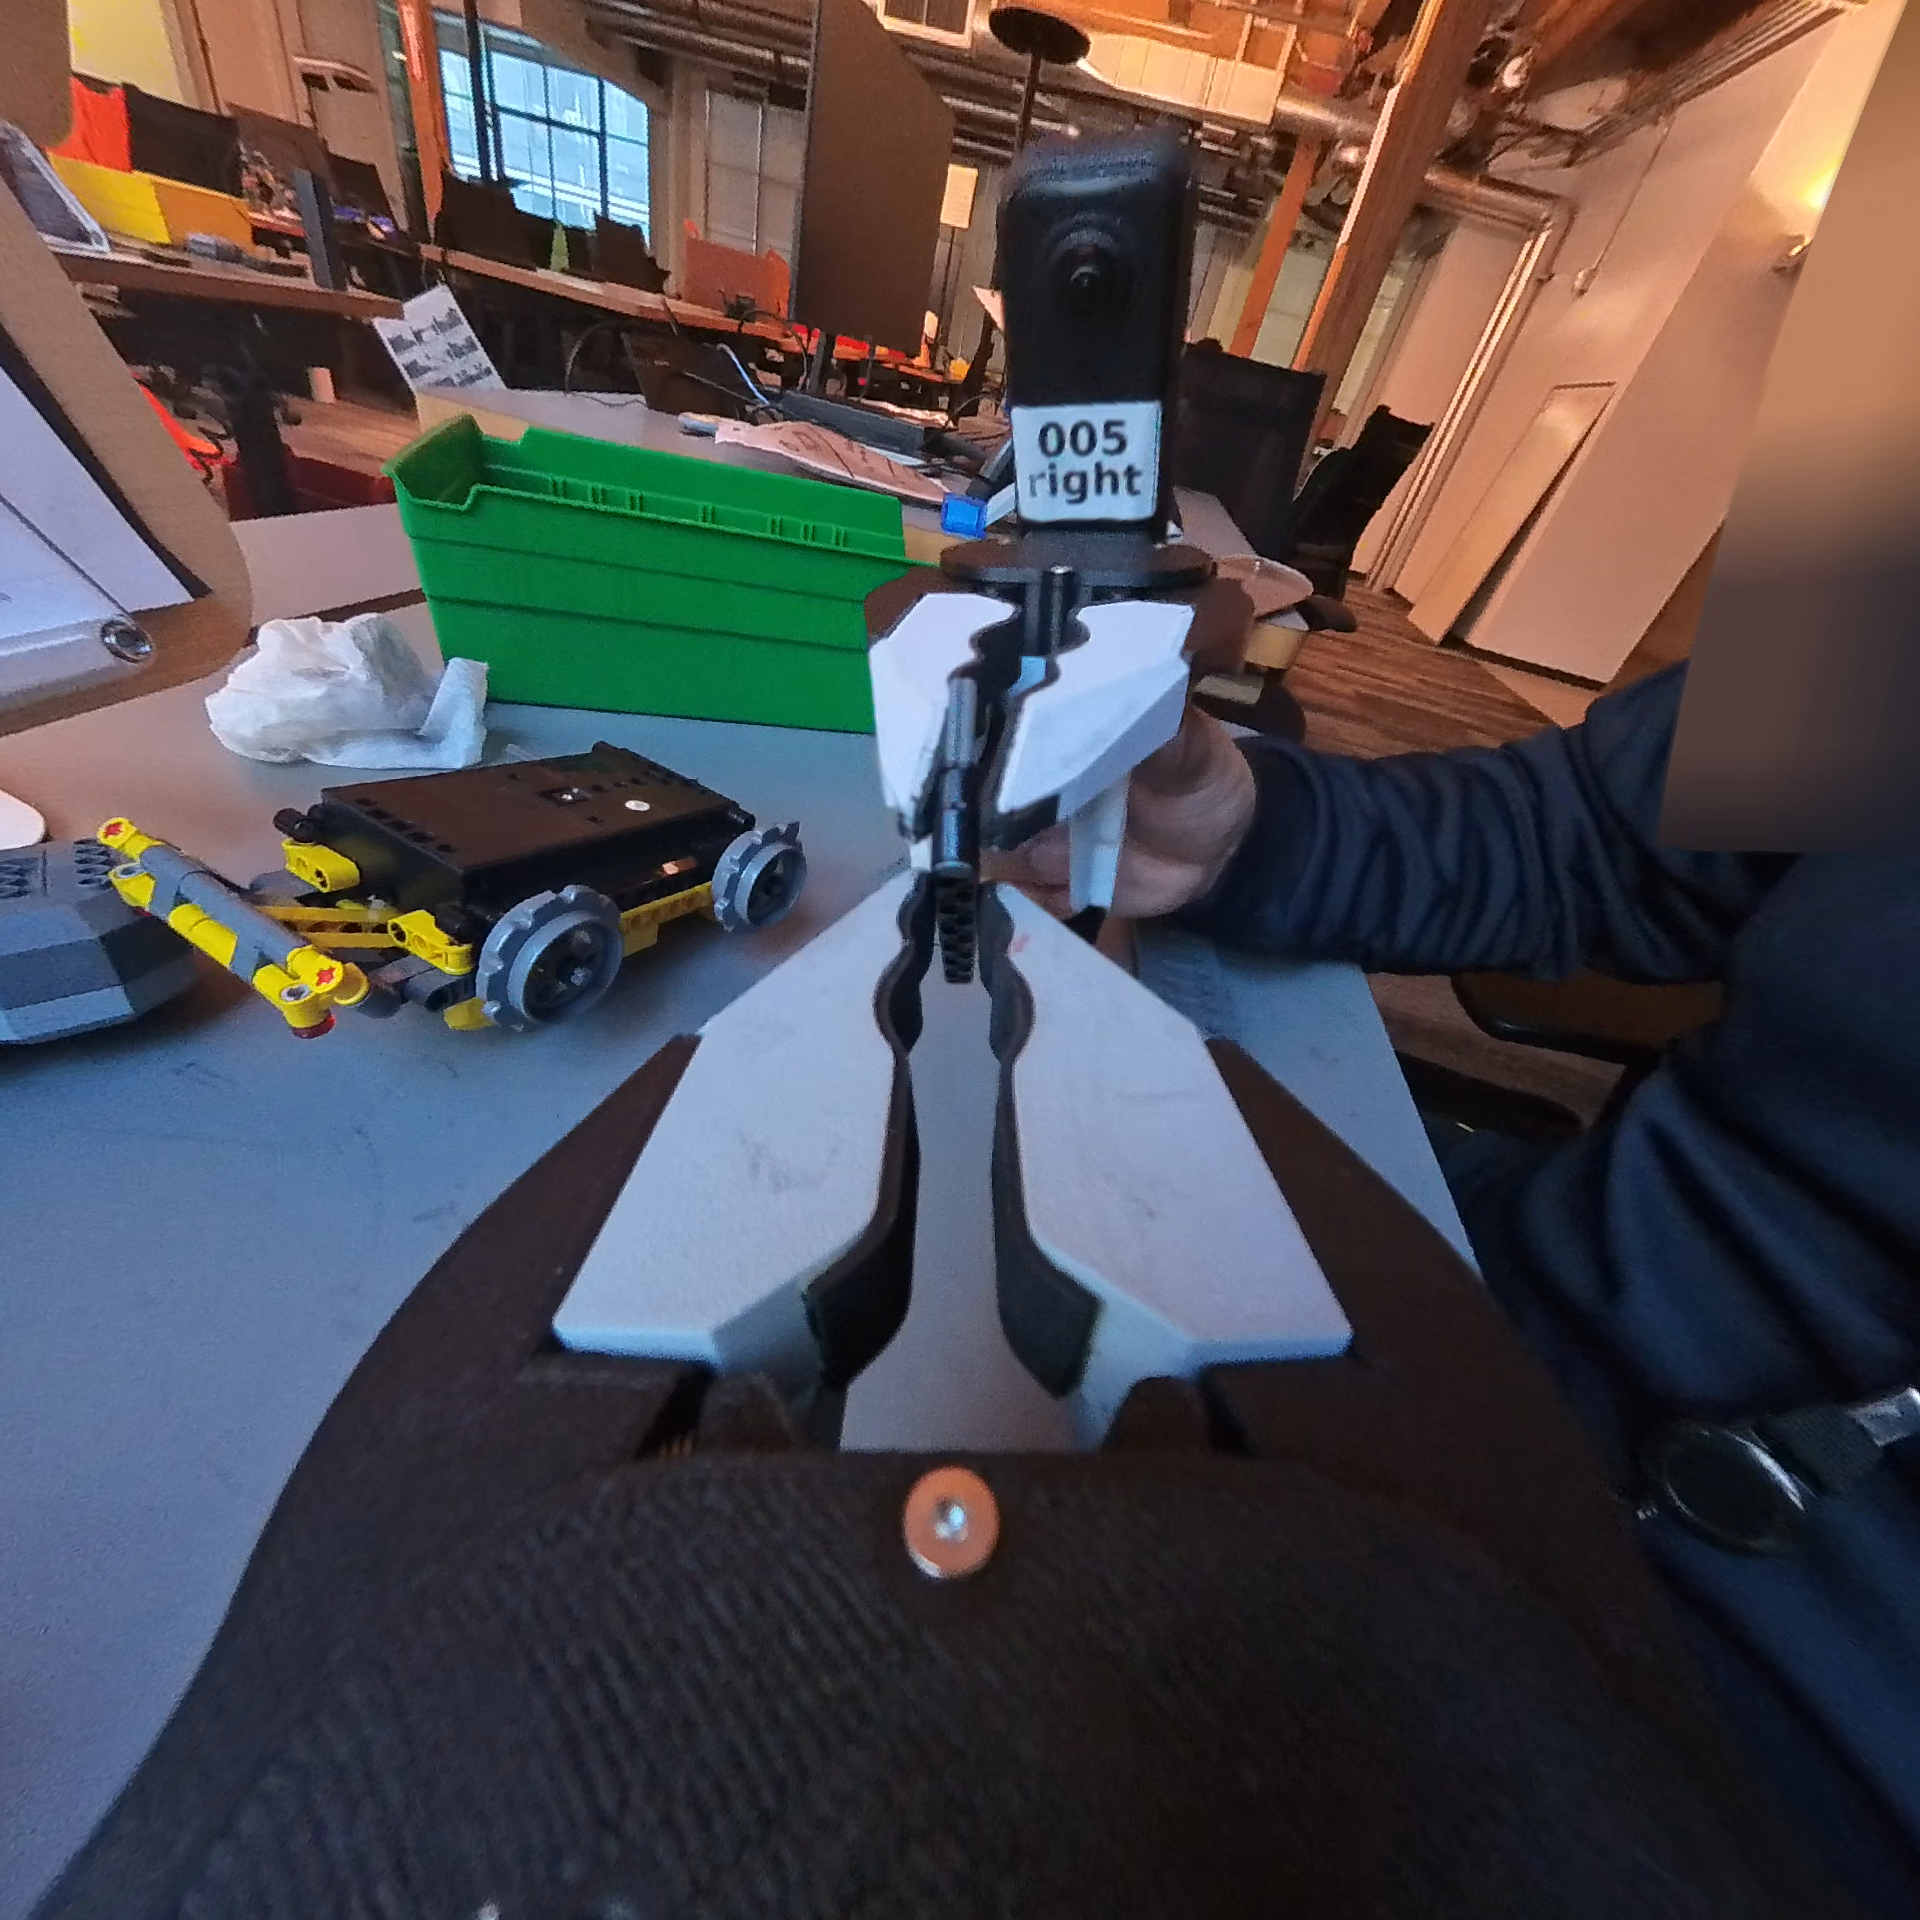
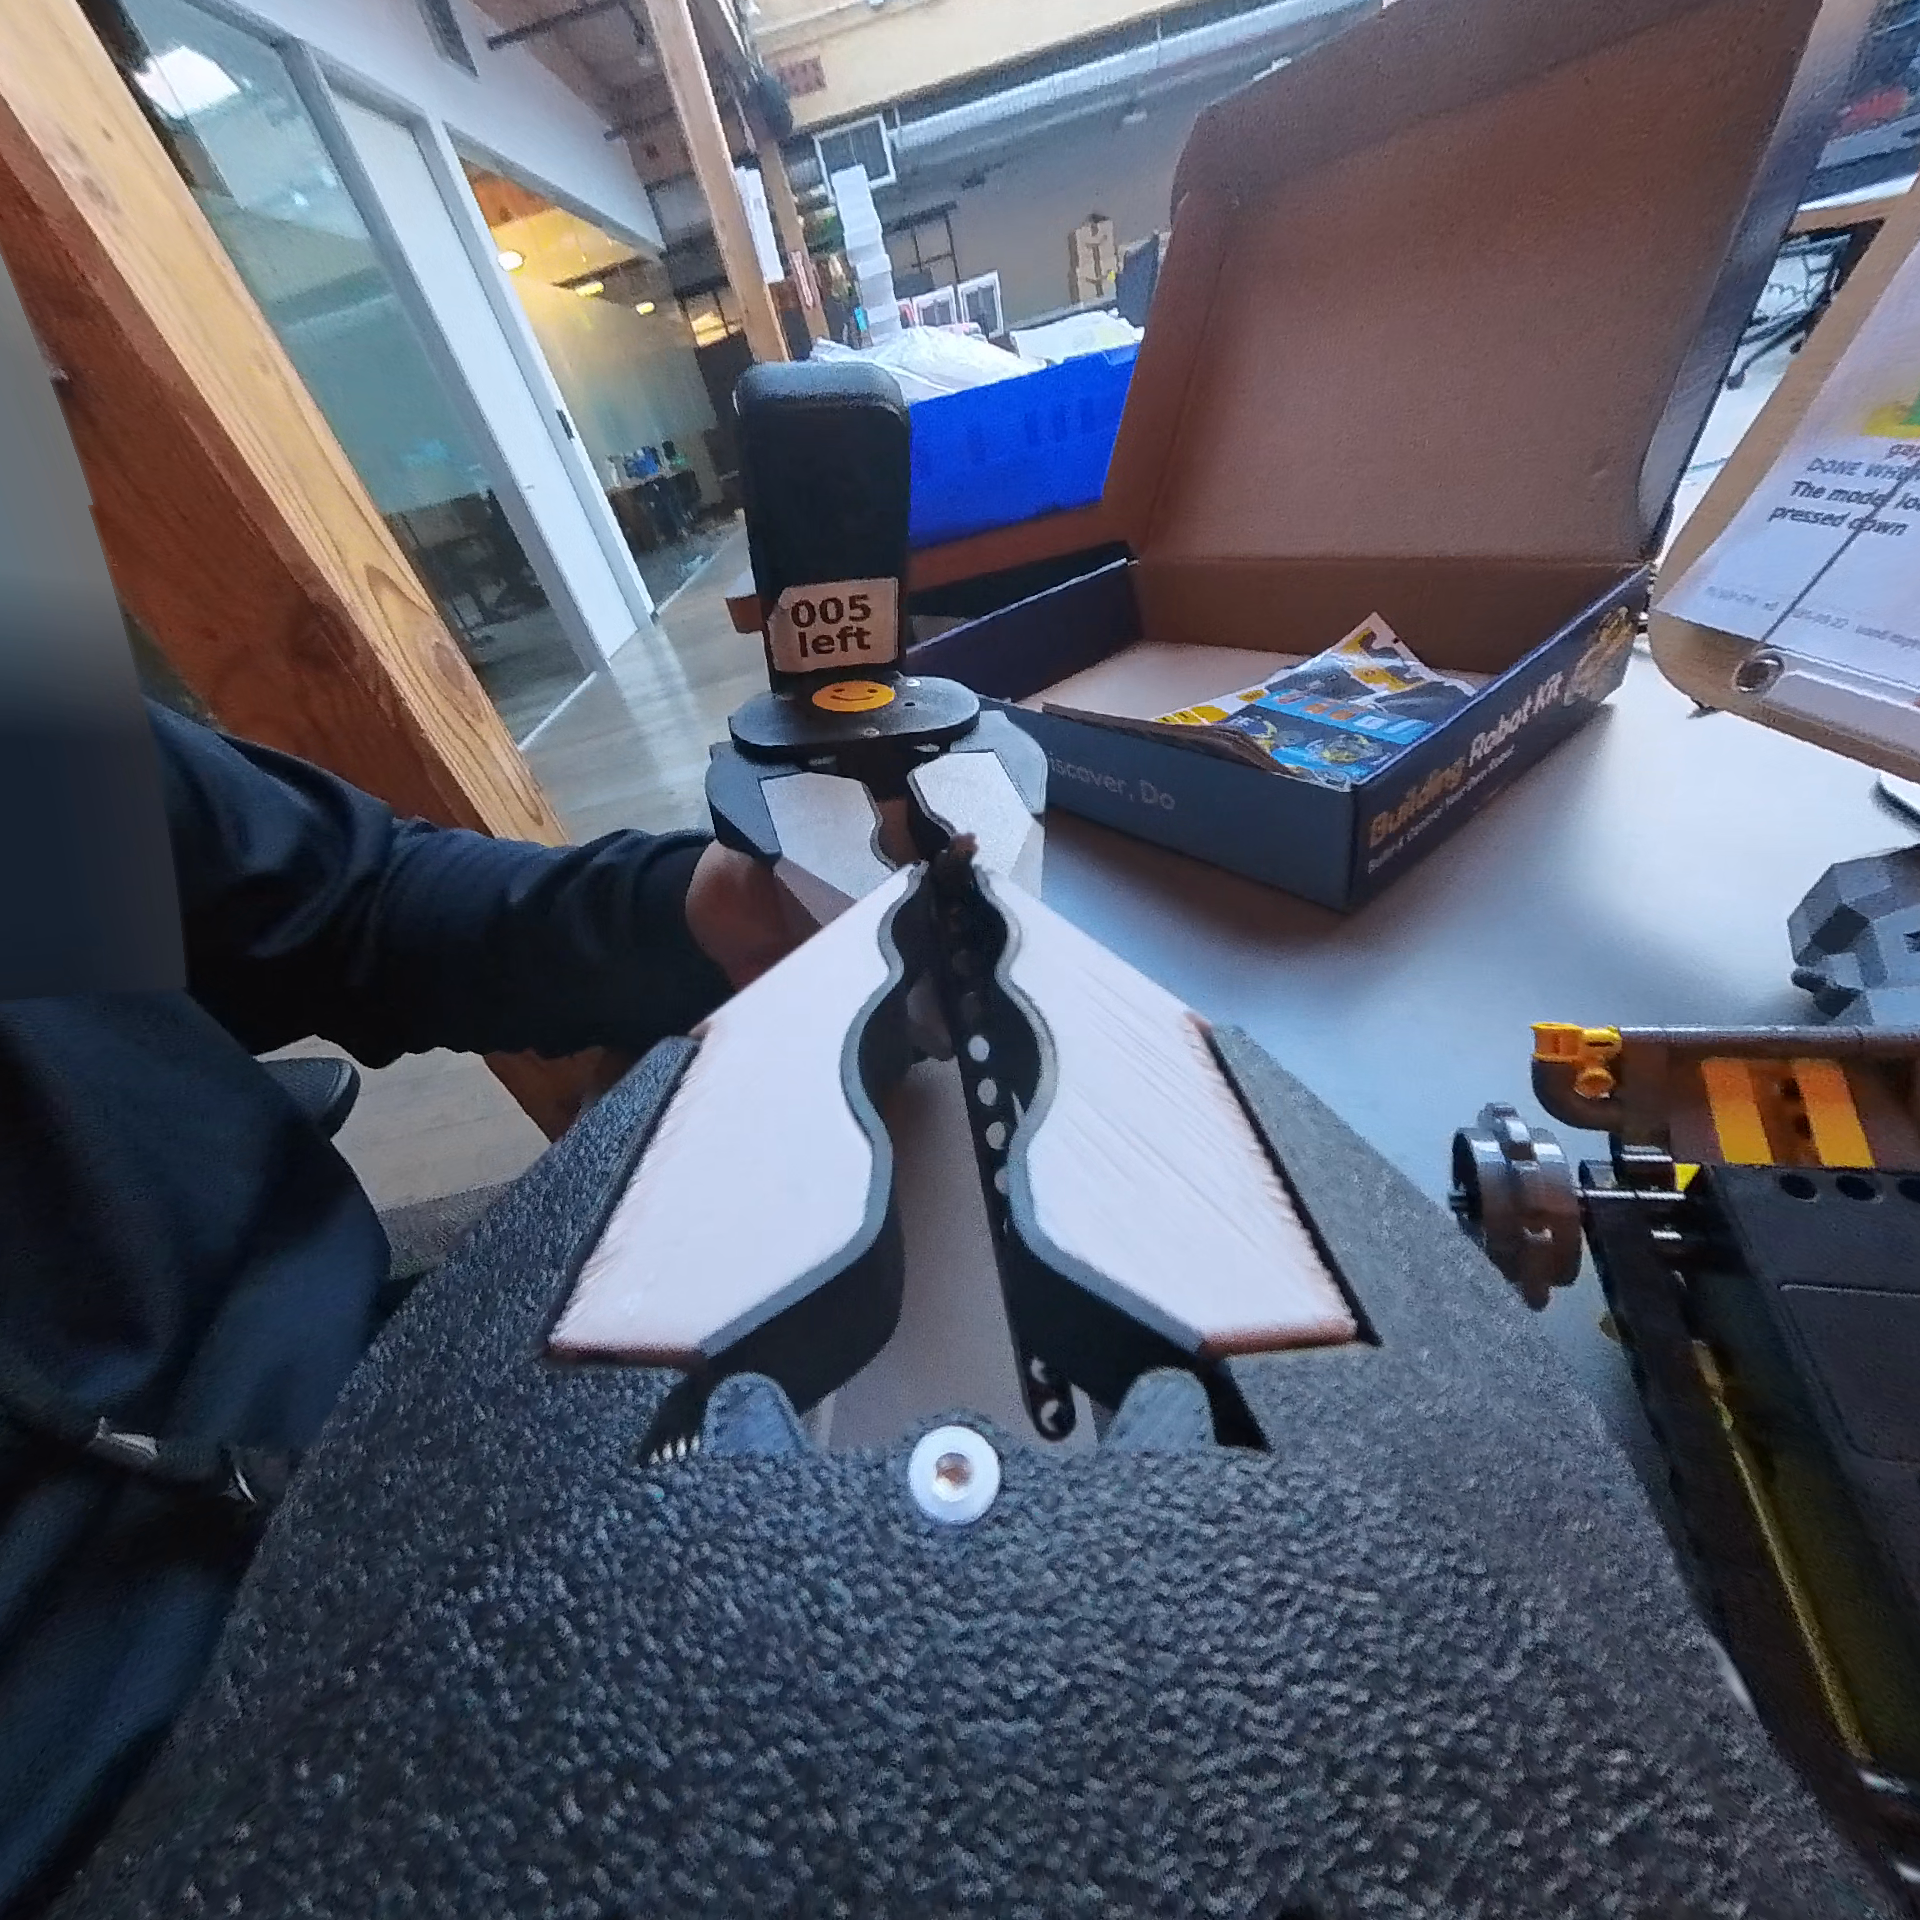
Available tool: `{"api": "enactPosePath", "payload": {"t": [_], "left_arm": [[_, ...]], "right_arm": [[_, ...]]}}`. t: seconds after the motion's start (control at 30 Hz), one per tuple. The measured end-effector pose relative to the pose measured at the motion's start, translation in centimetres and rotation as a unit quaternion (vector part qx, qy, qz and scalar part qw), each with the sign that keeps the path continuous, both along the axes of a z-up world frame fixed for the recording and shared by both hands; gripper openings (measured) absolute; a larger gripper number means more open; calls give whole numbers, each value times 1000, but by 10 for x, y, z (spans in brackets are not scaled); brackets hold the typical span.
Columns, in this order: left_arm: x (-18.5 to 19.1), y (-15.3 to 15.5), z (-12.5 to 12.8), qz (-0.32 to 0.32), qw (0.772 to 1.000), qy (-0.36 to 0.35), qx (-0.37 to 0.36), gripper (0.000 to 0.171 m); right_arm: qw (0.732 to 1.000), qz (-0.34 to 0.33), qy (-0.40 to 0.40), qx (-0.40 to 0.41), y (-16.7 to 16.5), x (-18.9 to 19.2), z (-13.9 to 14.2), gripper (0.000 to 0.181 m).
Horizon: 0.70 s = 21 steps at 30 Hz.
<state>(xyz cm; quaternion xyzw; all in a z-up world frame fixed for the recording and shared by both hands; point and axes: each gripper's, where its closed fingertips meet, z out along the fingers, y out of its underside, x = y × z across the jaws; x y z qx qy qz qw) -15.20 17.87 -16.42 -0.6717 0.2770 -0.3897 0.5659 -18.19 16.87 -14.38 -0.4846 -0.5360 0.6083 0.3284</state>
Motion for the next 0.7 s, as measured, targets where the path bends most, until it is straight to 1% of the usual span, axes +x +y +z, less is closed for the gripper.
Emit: {"api": "enactPosePath", "payload": {"t": [0.1,0.17,0.2,0.23,0.33,0.37,0.5,0.53,0.63,0.67,0.7], "left_arm": [[0,-1,4,-1,1000,-8,6,6],[1,-2,8,-3,1000,-18,16,11],[1,-2,9,-1,1000,-17,18,10],[1,-2,9,1,1000,-15,22,6],[-2,-1,13,29,998,5,52,6],[-3,-2,17,37,997,2,66,6],[-8,-4,39,37,994,-79,72,7],[-8,-4,41,35,993,-86,71,7],[-10,-2,38,52,994,-56,73,6],[-10,-1,34,50,996,-45,66,6],[-9,0,27,47,997,-21,57,6]], "right_arm": [[1000,8,9,-19,-2,0,3,4],[999,14,11,-29,-4,-1,2,5],[999,16,15,-34,-5,-1,3,4],[999,21,18,-40,-6,0,4,4],[998,20,29,-58,-7,-2,9,4],[997,20,38,-68,-7,-2,13,4],[988,2,91,-127,-1,1,34,2],[985,4,98,-143,0,2,37,1],[984,10,93,-153,2,1,34,1],[987,11,83,-136,1,2,30,1],[993,8,61,-99,0,1,23,1]]}}
